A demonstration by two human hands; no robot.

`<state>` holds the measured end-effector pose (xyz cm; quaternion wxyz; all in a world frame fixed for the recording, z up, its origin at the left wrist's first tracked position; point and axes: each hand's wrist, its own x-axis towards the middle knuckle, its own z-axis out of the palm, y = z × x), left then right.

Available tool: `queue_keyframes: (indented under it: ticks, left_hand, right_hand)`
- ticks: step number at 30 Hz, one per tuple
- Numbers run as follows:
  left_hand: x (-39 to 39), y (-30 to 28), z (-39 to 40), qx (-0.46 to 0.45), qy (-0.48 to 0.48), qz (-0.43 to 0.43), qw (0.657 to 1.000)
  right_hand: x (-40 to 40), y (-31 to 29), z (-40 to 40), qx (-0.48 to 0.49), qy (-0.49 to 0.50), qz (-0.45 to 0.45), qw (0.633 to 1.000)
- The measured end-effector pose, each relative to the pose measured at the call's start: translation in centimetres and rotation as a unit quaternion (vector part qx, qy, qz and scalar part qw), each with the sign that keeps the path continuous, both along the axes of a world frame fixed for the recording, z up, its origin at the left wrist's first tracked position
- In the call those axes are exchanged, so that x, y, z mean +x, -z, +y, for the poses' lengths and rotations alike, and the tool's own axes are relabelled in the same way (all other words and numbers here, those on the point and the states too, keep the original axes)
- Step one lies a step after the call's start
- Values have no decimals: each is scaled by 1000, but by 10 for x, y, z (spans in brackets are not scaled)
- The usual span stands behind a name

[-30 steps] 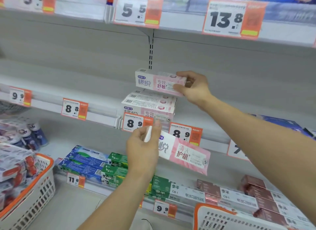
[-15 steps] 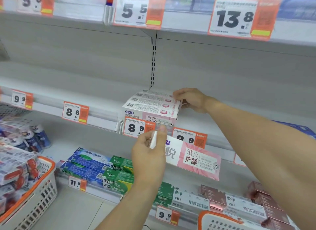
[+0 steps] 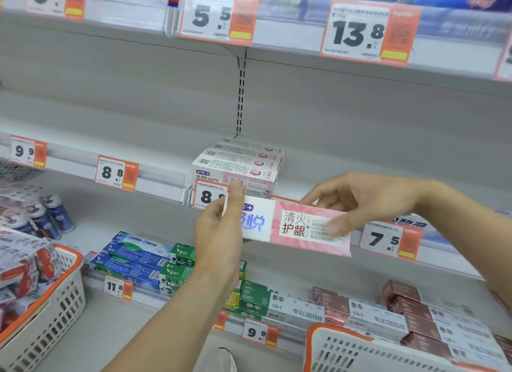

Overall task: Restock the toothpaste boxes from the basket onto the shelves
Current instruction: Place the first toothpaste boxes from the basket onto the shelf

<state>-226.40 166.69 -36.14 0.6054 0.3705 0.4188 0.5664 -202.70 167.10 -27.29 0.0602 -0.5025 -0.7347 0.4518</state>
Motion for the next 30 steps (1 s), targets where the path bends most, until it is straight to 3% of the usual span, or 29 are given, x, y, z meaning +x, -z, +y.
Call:
queue_keyframes:
  ticks: [3,6,9,12,15,18,22,24,30]
  left_hand:
    - [4,-6,-3,13,4,-4,1000]
    - [2,-16,-1,57,30,-8,998]
    - [-2,-23,6,94,-9,92,991]
    - [1,-17,22,185,-29,299,936]
    - [15,-10,45,293,-14,458,839]
    - [28,-1,67,341,6,540,769]
    - [28,22,86,331,68,647,684]
    - [28,26,89,332,65,672,659]
    - [28,24,90,338,53,676,653]
  right_hand:
    - [6,4,-18,51,57,43,996]
    - [20,-1,-27,169,127,53,976]
    - [35,1,-28,285,223,45,931]
    - [50,14,-20,348,276,35,895]
    - [66,21,-11,325,293,12,899]
    - [75,26,-7,303,278,-27,911]
    - [71,25,-4,304,244,-69,918]
    - [69,24,-2,303,239,-80,919]
    - [61,28,6,293,219,-87,927]
